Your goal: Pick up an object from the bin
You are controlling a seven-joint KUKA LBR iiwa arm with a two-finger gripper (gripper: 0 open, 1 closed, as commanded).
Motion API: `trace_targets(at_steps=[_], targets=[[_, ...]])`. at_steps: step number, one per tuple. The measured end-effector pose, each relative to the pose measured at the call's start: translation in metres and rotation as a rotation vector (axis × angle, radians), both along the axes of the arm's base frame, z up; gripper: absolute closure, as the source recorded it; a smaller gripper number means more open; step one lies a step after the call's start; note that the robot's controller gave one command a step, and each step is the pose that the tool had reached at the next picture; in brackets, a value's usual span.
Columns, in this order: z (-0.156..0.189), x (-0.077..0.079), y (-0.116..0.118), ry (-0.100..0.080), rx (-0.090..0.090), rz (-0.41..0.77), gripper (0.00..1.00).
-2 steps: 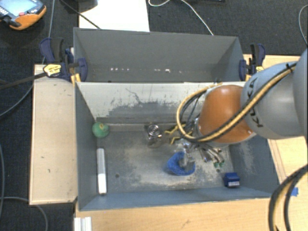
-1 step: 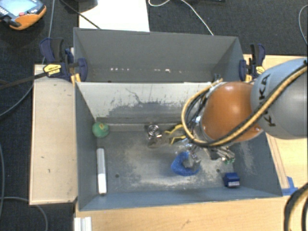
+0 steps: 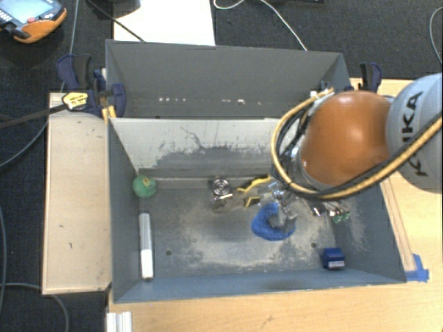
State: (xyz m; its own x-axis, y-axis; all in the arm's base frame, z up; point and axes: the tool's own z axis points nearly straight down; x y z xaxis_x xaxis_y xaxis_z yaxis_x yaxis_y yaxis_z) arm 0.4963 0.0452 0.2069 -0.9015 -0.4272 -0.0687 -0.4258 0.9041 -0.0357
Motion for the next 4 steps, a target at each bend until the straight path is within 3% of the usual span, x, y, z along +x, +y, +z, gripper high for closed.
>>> trace_targets(at_steps=[1,2,3,4], targets=[[-0.071,0.022,0.081,0.002,0.01,-0.074,1.0],[-0.136,0.078,0.069,-0.001,0.021,-0.14,1.0],[-0.108,0.068,0.038,-0.004,0.001,0.116,1.0],[-0.119,0.062,0.019,-0.004,-0.023,0.406,1.0]])
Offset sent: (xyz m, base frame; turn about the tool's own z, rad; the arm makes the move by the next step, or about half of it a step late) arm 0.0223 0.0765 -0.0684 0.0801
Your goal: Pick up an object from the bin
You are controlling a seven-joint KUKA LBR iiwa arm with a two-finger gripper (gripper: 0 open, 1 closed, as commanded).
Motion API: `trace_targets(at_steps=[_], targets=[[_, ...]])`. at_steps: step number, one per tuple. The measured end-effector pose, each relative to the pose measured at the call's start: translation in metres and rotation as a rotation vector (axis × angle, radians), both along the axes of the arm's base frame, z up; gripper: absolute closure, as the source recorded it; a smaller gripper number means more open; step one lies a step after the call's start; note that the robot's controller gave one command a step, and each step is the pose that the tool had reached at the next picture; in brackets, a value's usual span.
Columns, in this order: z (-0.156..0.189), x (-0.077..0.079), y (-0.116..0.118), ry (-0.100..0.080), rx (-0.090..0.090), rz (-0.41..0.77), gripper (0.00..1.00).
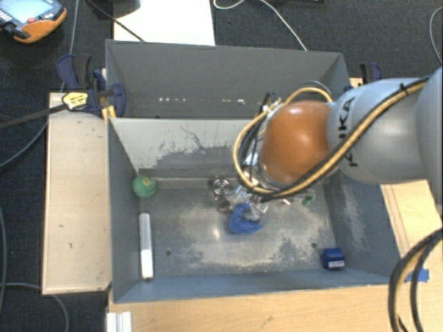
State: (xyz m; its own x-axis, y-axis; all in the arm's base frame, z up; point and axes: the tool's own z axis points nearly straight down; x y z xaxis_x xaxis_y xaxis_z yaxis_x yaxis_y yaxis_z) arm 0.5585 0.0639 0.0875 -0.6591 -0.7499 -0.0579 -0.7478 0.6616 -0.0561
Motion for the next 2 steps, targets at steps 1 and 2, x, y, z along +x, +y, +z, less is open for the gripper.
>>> trace_targets(at_steps=[1,2], targets=[[0.184,0.005,-0.014,-0.013,-0.006,0.081,1.0],[0.034,0.002,-0.019,-0.009,-0.018,0.249,1.0]])
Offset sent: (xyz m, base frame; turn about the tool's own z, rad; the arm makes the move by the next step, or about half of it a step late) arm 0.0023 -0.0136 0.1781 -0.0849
